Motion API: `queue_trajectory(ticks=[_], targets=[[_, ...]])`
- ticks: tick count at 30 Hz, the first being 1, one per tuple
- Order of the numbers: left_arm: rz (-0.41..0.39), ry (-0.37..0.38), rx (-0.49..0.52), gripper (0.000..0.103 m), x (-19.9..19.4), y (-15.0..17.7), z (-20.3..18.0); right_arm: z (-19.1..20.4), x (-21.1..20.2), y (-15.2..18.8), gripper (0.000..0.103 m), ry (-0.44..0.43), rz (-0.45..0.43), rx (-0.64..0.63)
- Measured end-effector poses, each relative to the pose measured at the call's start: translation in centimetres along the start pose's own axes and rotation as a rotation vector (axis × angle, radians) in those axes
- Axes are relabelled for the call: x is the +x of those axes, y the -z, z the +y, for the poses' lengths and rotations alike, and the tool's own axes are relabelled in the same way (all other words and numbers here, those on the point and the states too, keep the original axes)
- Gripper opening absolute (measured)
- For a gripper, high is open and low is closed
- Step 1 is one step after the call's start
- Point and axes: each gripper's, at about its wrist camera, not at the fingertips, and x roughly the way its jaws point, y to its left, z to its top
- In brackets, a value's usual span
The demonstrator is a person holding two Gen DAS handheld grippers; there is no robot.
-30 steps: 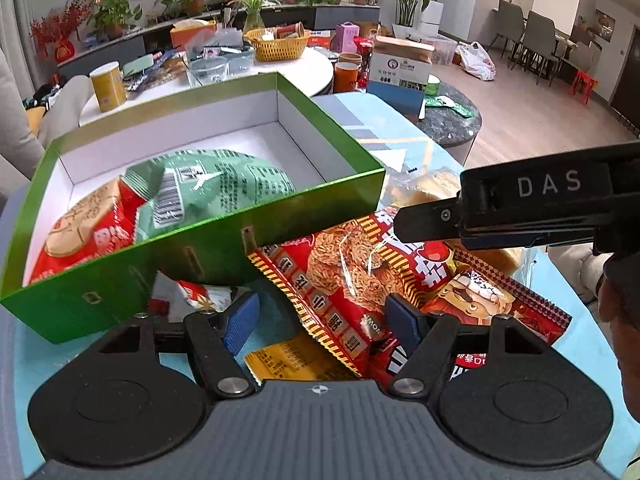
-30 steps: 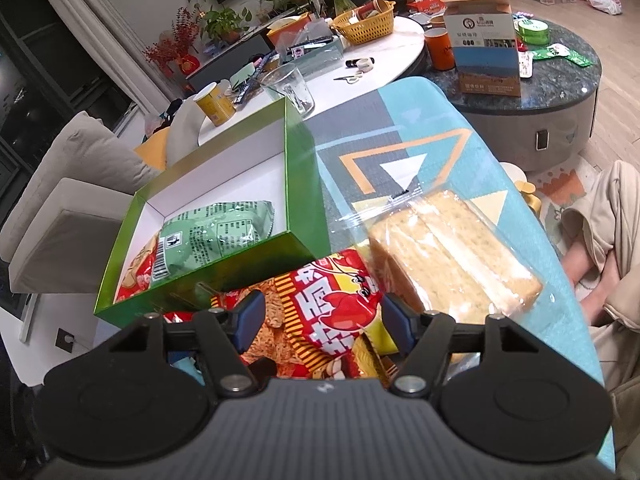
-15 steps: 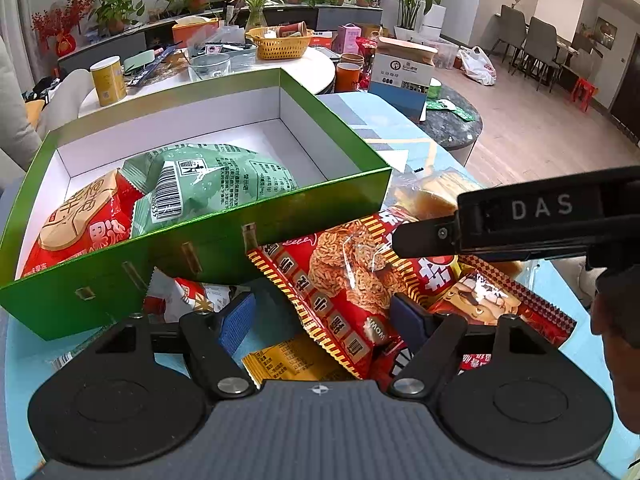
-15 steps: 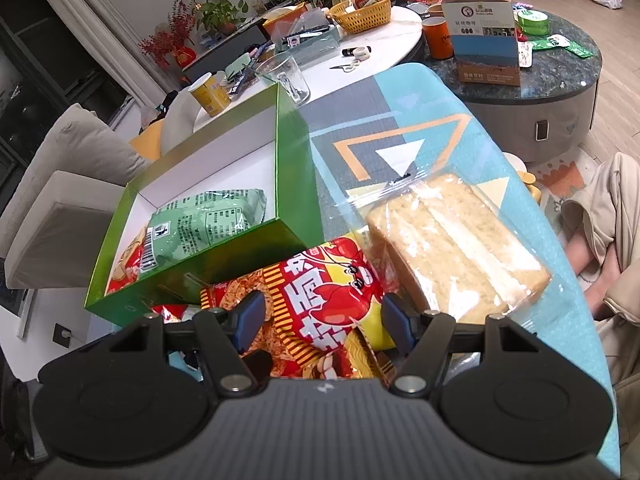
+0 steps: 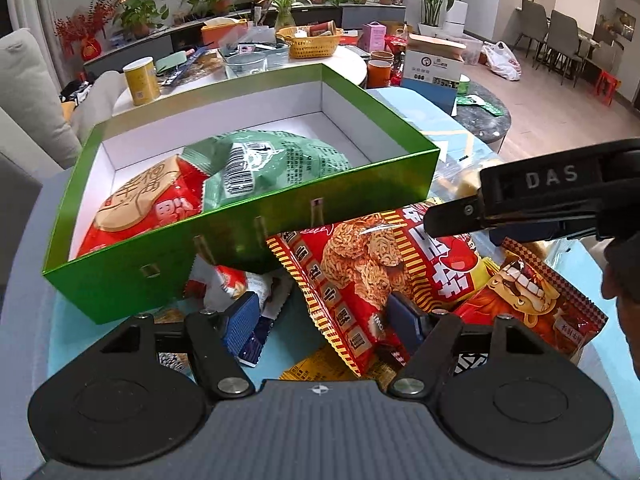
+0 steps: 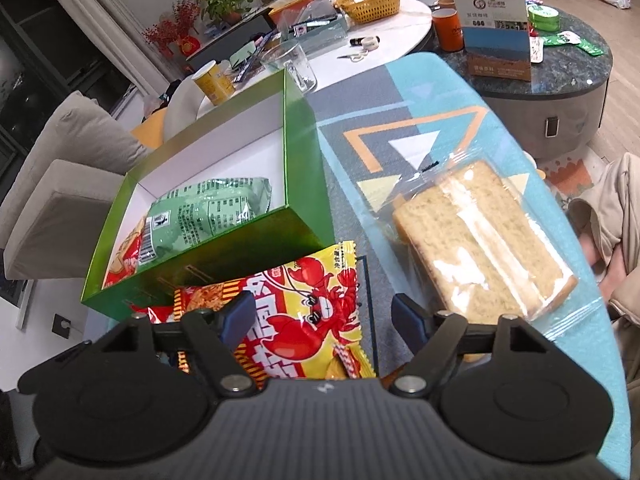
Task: Organize snacks
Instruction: 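Reach the right gripper to the red-yellow crayfish bag and grasp it, then lift the crayfish bag and carry it over the green box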
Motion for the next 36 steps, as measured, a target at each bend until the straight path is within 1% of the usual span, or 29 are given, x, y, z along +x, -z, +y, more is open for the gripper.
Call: queue_trajectory(ticks=[2,3,4,7,10,14,15,17,18,19,23,25,28,32,36], targets=[[0.002,0.004,-0.003,0.067,-0.1,0.0,0.0,0.1,0.5,0.0,0.060,-0.011,0.021,-0.002],[0.007,0.012,-0.007,0.067,-0.1,0.0,0.0,0.2,0.7,0.0,0.062,-0.018,0.027,0.003],[0.014,0.024,-0.014,0.067,-0.1,0.0,0.2,0.2,0.9,0.0,0.064,-0.024,0.031,0.008],[0.027,0.062,-0.048,0.067,0.0,-0.1,0.6,0.2,1.2,0.0,0.066,-0.035,0.039,0.014],[0.024,0.080,-0.049,0.067,0.0,-0.2,0.6,0.2,1.3,-0.1,0.066,-0.049,0.048,0.028],[0.029,0.082,-0.032,0.067,0.6,-0.2,0.0,0.4,1.4,0.0,0.066,-0.067,0.054,0.028],[0.031,0.092,-0.037,0.067,0.9,-0.2,0.1,0.5,1.5,0.0,0.066,-0.077,0.059,0.029],[0.034,0.127,-0.048,0.063,1.2,-0.2,0.0,0.8,1.7,0.1,0.067,-0.099,0.076,0.020],[0.031,0.133,-0.049,0.062,1.2,-0.3,0.0,1.1,1.7,0.2,0.067,-0.097,0.077,0.007],[0.019,0.129,-0.042,0.059,1.1,-0.3,-0.2,1.4,1.7,0.3,0.066,-0.086,0.074,-0.012],[-0.022,0.119,0.002,0.059,0.2,-0.4,-0.6,2.0,1.4,0.7,0.058,-0.092,0.074,-0.043],[-0.040,0.112,0.017,0.059,-0.5,-0.4,-0.7,2.3,0.8,0.8,0.052,-0.101,0.063,-0.053],[-0.073,0.102,0.027,0.058,-1.9,-0.6,-0.7,3.3,-0.7,0.9,0.050,-0.101,0.021,-0.086],[-0.137,0.083,0.035,0.058,-4.2,-1.1,-0.6,5.2,-2.9,0.9,0.050,-0.097,-0.049,-0.142],[-0.212,0.039,0.048,0.059,-6.4,-1.5,0.0,7.0,-4.5,0.7,0.050,-0.127,-0.097,-0.177]])
